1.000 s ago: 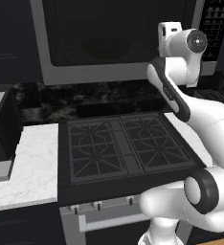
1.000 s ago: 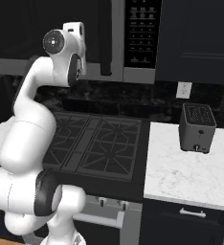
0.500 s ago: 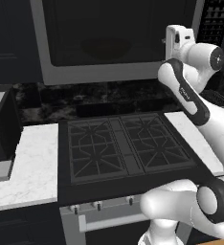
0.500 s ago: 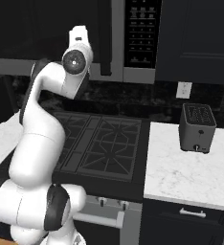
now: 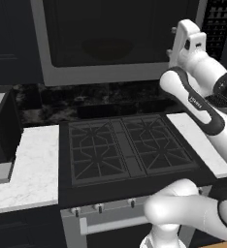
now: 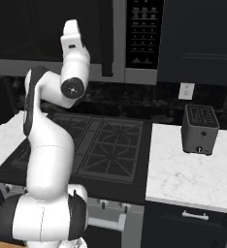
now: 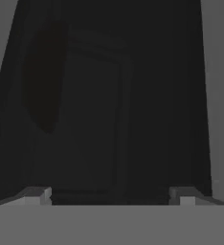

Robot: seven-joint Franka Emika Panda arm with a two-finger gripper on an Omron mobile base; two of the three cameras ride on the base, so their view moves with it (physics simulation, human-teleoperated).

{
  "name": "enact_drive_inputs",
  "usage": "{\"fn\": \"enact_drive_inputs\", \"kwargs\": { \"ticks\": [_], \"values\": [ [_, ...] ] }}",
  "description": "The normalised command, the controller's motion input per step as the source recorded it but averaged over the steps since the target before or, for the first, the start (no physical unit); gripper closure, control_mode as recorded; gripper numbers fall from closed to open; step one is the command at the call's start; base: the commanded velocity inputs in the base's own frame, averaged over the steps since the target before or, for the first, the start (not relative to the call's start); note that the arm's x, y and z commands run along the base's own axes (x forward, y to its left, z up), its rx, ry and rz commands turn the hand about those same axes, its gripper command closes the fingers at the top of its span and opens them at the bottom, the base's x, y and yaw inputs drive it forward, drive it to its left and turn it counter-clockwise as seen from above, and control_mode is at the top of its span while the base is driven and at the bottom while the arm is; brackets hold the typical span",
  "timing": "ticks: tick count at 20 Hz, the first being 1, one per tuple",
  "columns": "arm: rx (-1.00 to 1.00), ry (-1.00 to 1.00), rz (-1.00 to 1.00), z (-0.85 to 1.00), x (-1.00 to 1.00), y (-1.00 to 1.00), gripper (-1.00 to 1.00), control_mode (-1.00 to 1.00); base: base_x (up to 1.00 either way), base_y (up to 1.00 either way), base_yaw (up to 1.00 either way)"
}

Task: Open the microwave, place the bowl with waffle inside the microwave, then close the microwave door and turn it on.

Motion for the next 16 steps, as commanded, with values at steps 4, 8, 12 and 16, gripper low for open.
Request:
{"fn": "enact_drive_inputs", "kwargs": {
  "ticks": [4, 8, 12, 16],
  "values": [
    [0.0, -0.41, 0.0, 0.71, -0.62, 0.0, -1.0, -1.0, 0.0, 0.0, 0.0],
    [0.0, -0.28, 0.0, 0.78, -0.81, 0.0, -1.0, -1.0, 0.0, 0.0, 0.0],
    [0.0, 0.01, 0.0, 0.47, -1.0, -0.16, -1.0, -1.0, 0.0, 0.0, 0.0],
    [-0.02, 0.38, -0.09, 0.0, -1.0, -0.46, -1.0, -1.0, 0.0, 0.0, 0.0]
  ]
}}
